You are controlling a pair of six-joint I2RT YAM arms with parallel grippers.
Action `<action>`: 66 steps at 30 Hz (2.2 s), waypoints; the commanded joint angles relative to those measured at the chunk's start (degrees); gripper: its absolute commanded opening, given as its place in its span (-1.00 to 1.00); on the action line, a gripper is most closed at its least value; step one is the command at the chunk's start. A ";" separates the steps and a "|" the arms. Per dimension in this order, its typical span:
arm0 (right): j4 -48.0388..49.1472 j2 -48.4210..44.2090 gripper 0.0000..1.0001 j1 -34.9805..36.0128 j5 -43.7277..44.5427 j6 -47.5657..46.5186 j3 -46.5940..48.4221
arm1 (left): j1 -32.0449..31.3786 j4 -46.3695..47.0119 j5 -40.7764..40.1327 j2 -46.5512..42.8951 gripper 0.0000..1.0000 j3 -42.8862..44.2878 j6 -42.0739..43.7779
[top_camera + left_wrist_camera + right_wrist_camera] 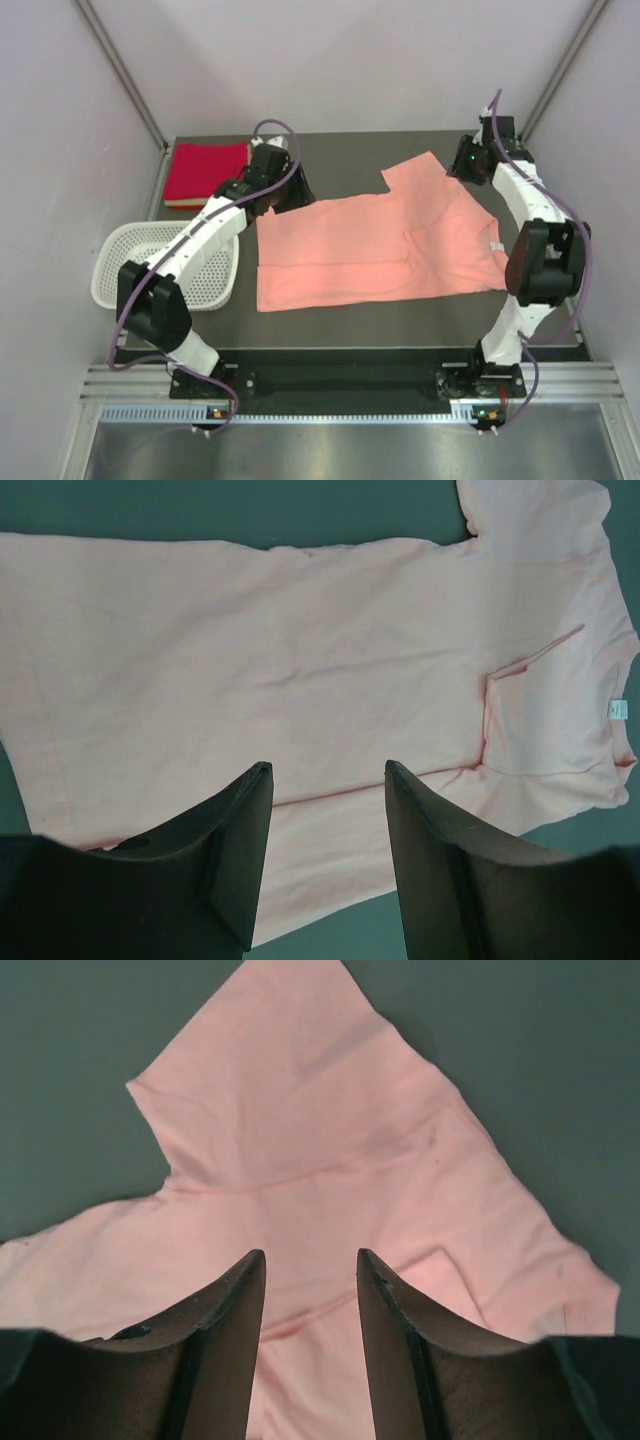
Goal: Fold and stack the t-shirts
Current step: Fold the tshirt
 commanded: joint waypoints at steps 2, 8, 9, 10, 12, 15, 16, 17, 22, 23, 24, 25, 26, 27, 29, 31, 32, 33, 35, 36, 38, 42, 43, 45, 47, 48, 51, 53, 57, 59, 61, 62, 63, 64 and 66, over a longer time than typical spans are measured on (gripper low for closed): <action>9.73 8.67 -0.14 -0.66 -1.33 -3.50 6.51 | -0.26 -0.03 2.79 -4.56 0.08 -1.83 3.29; 9.12 22.21 -0.10 -0.75 -7.65 -5.17 20.30 | -0.09 4.53 5.85 -6.67 0.08 -6.57 2.59; 9.21 23.61 -0.07 -0.75 -8.62 -5.09 23.02 | -0.09 5.41 6.90 -6.67 0.08 -7.10 2.33; 9.30 24.93 -0.04 -0.75 -9.15 -5.17 24.26 | -0.09 6.20 7.52 -6.41 0.08 -7.80 2.15; 10.87 27.93 -0.02 -0.83 -9.16 -4.74 26.37 | -0.09 7.70 9.55 -5.80 0.08 -8.16 1.80; 15.79 30.30 0.03 -1.27 -8.98 -3.42 26.56 | -0.09 7.88 10.61 -4.48 0.07 -8.07 2.41; 17.20 31.70 0.06 -1.45 -9.59 -3.15 26.82 | -0.09 7.97 10.43 -3.95 0.07 -8.07 2.41; 18.17 32.76 0.08 -1.54 -9.68 -2.63 27.26 | -0.09 8.05 10.26 -3.69 0.07 -7.90 2.59; 20.89 38.99 0.10 -1.71 -11.00 2.47 32.36 | -0.09 9.28 11.83 -1.41 0.07 -7.11 2.41; 21.86 39.62 0.10 -1.80 -11.09 2.91 32.62 | 0.00 9.46 12.27 -1.05 0.07 -6.93 2.41; 23.09 40.15 0.10 -1.71 -11.09 3.52 32.88 | -0.09 9.63 12.45 -0.79 0.06 -6.50 2.33; 23.27 41.11 0.11 -1.63 -10.83 3.79 33.32 | -0.09 9.72 12.80 -0.35 0.06 -6.40 2.41; 23.01 41.73 0.11 -1.63 -10.74 4.05 33.85 | -0.09 9.72 12.72 -0.26 0.07 -6.32 2.33; 22.58 42.26 0.11 -1.63 -10.65 4.49 35.25 | -0.09 9.64 12.63 -0.26 0.06 -6.14 2.41; 21.69 43.49 0.11 -1.63 -10.56 4.85 35.87 | -0.09 9.90 12.80 -0.08 0.06 -6.23 2.33; 22.30 44.36 0.10 -1.28 -11.17 5.37 35.79 | -0.09 10.51 13.15 0.09 0.06 -6.49 2.15; 21.79 44.98 0.08 -1.27 -11.96 5.72 37.09 | -0.09 10.69 13.59 0.18 0.05 -6.58 1.80; 21.61 45.42 0.07 -1.27 -12.84 5.81 37.80 | -0.09 10.78 13.59 0.18 0.05 -6.75 1.80; 20.38 46.39 0.02 -1.01 -13.29 5.55 39.12 | -0.09 11.04 14.12 0.44 0.05 -6.75 1.71; 20.20 46.48 0.01 -0.92 -13.03 5.29 39.65 | -0.09 11.04 14.12 0.53 0.05 -6.58 1.80; 20.11 46.39 -0.05 -0.83 -12.32 5.11 39.65 | -0.09 11.04 14.30 0.62 0.04 -6.58 1.89; 19.41 46.65 -0.22 -0.92 -11.62 5.55 40.27 | 0.09 11.13 14.56 0.27 0.04 -6.75 2.06; 18.97 47.09 -0.28 -0.92 -11.53 5.64 40.71 | 0.09 11.13 14.74 0.36 0.04 -6.84 2.06; 18.53 47.36 -0.36 -0.92 -11.53 5.55 41.58 | 0.26 11.39 15.09 0.27 0.04 -6.93 2.06; 18.79 47.18 -0.52 -0.92 -11.44 5.20 41.59 | 0.53 11.48 15.18 0.10 0.04 -7.11 2.06; 19.23 47.10 -0.59 -0.92 -11.36 4.85 41.33 | 0.53 11.57 15.26 0.01 0.04 -7.19 2.06; 21.33 45.52 -0.94 -0.92 -11.53 4.41 38.88 | 0.97 11.48 14.92 0.09 0.04 -7.11 2.59; 26.07 43.15 -1.00 -1.19 -14.07 5.02 35.63 | 1.93 9.73 13.51 0.53 0.04 -6.41 3.29; 33.10 37.62 -1.00 -1.36 -16.62 5.90 29.39 | 4.56 0.26 5.62 3.33 0.02 0.88 5.92; 36.96 33.40 -1.00 -1.45 -16.46 5.64 26.14 | 6.58 -4.84 2.27 4.22 0.03 3.95 7.41; 39.87 29.54 -1.00 -1.97 -17.06 5.11 21.56 | 8.43 -7.05 1.12 5.63 0.02 7.73 10.40; 43.28 28.39 -1.00 -2.24 -17.76 5.81 18.77 | 8.96 -9.41 -0.28 6.24 0.01 10.27 12.41; 44.88 27.50 -1.00 -2.59 -18.55 6.42 17.52 | 9.40 -10.31 -2.21 7.38 0.01 11.43 13.48; 46.11 26.10 -1.00 -3.29 -20.82 7.04 16.55 | 10.10 -11.18 -3.36 8.09 0.00 12.57 14.53; 50.32 25.04 -1.00 -4.08 -23.47 9.75 14.10 | 10.72 -11.46 -4.68 10.01 -0.02 14.85 18.82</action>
